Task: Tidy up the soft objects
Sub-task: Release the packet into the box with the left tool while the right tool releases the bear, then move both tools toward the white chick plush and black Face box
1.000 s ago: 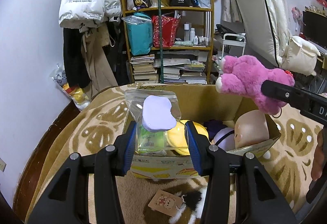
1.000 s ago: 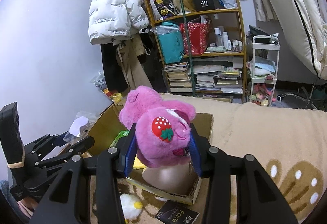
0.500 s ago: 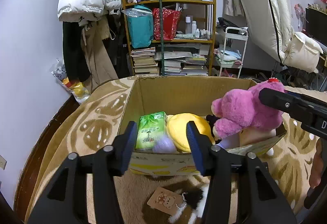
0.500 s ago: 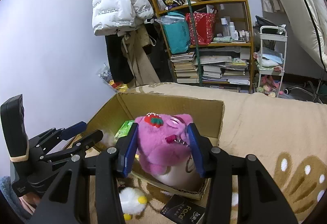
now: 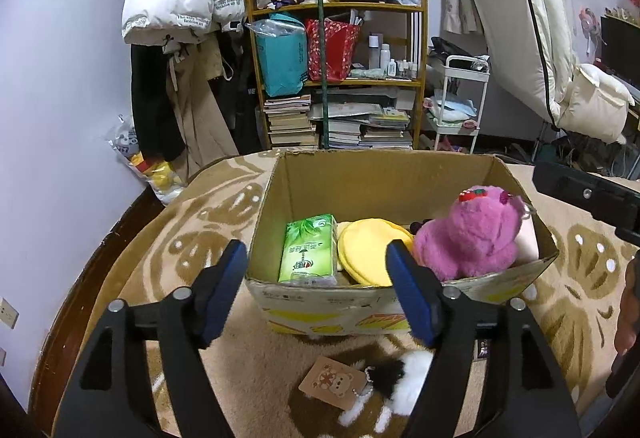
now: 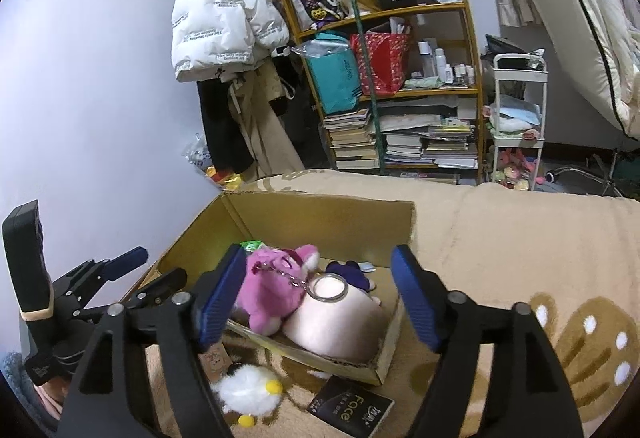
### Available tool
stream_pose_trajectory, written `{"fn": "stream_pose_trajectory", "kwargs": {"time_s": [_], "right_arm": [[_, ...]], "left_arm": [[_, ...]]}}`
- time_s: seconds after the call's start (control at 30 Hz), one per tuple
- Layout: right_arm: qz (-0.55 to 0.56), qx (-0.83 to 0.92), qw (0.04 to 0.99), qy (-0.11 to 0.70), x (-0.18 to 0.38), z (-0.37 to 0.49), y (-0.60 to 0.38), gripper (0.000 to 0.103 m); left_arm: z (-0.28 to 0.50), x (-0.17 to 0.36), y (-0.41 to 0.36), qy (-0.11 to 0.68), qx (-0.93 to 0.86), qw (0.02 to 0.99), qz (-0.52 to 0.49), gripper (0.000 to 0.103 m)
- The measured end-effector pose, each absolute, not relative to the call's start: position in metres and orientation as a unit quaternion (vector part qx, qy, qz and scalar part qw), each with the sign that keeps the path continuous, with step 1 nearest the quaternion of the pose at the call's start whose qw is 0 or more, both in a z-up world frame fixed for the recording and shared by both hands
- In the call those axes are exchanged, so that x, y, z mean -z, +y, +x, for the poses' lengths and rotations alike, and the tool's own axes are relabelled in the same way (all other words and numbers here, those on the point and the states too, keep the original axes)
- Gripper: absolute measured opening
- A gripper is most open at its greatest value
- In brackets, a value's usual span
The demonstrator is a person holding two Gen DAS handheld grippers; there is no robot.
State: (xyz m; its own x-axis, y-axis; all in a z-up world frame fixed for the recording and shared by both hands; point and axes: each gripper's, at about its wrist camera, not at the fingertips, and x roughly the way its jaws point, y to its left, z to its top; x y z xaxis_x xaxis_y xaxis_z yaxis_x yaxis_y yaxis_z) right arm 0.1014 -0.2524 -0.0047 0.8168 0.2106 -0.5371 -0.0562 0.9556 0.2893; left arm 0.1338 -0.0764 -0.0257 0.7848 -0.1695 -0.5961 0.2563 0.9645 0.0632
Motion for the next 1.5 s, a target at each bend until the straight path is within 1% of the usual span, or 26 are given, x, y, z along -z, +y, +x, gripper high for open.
{"fn": "stream_pose_trajectory", "kwargs": {"time_s": [0.07, 0.2, 0.27, 0.43, 0.77, 0.97, 1.2, 1.5], "right_arm": [[0.135, -0.065, 0.944, 0.293, 0.003, 0.097, -0.255, 0.089], [0.135, -0.058, 0.944, 0.295, -0.001, 0.089, -0.258, 0.095], [0.135, -0.053, 0.944, 0.296, -0.002, 0.085, -0.258, 0.101], [0.125, -0.048, 0.944, 0.3, -0.006, 0.073, -0.256, 0.103], [0.104, -0.034, 0.945, 0.307, -0.015, 0.043, -0.247, 0.103], [0.099, -0.032, 0.946, 0.307, -0.02, 0.032, -0.246, 0.103], [0.085, -0.031, 0.945, 0.316, -0.021, 0.016, -0.24, 0.103], [0.078, -0.029, 0.941, 0.329, -0.019, 0.02, -0.238, 0.103]], "left_arm": [[0.131, 0.023, -0.076, 0.305, 0.113, 0.943, 0.072, 0.083], [0.125, 0.019, -0.075, 0.308, 0.109, 0.942, 0.077, 0.091], [0.12, 0.017, -0.072, 0.311, 0.106, 0.942, 0.072, 0.093], [0.107, 0.01, -0.063, 0.315, 0.103, 0.942, 0.059, 0.095], [0.074, 0.001, -0.059, 0.326, 0.103, 0.938, 0.064, 0.096], [0.056, -0.007, -0.06, 0.319, 0.101, 0.939, 0.074, 0.096], [0.045, -0.005, -0.057, 0.338, 0.101, 0.933, 0.072, 0.096], [0.046, 0.003, -0.055, 0.354, 0.1, 0.927, 0.073, 0.096]]}}
